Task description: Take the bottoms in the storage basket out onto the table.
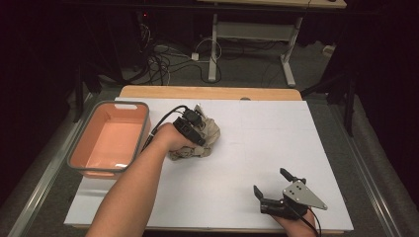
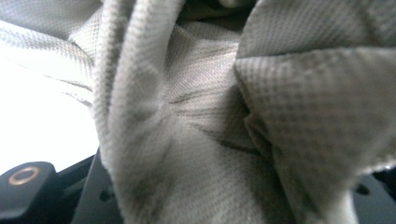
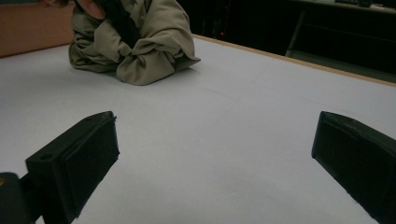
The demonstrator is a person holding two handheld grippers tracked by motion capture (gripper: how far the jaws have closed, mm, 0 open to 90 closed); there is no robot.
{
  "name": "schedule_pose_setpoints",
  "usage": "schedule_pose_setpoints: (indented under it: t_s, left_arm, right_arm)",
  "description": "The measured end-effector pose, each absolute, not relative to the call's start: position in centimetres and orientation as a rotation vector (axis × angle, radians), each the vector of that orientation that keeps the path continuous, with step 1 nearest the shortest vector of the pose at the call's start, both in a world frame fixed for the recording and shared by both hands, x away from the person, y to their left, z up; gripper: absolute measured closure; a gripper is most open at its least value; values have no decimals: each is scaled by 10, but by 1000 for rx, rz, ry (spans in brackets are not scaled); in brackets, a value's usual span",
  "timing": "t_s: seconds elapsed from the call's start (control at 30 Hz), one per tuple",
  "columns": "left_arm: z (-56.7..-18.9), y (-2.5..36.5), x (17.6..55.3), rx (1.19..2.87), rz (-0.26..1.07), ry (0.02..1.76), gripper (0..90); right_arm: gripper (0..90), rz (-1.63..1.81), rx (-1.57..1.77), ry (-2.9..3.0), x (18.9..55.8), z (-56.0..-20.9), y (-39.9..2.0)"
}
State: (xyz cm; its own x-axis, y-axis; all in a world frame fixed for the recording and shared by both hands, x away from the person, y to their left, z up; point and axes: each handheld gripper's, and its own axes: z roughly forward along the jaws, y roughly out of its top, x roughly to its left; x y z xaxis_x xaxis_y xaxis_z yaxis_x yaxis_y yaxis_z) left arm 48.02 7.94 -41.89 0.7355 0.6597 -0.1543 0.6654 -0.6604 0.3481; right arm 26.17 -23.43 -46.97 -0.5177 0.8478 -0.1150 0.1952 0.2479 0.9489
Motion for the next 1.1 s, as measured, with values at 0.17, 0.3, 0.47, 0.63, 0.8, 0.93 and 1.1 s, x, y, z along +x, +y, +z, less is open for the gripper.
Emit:
schedule_pose_setpoints:
  t_s: [0.17,0.3,0.47,0.63,0.8,0.93,1.1]
  left_arm:
    - [-431,85,479,2477,22,1014,505]
    - [-440,86,477,2413,74,994,477]
    - [-450,87,474,2332,118,975,429]
    - [-460,90,472,2245,119,999,321]
    - [-469,94,469,2182,125,968,256]
    - [-475,95,466,2148,146,949,204]
    - [-479,95,464,2127,164,930,144]
  right_arm:
    - [16,1293,946,1876,261,-470,-233]
    - [16,1292,948,1873,260,-470,-233]
    - [16,1292,952,1867,259,-470,-234]
    - [16,1293,950,1871,259,-471,-233]
    - [16,1288,945,1879,260,-472,-232]
    - [16,1287,950,1884,261,-474,-231]
    - [17,1287,948,1883,260,-473,-231]
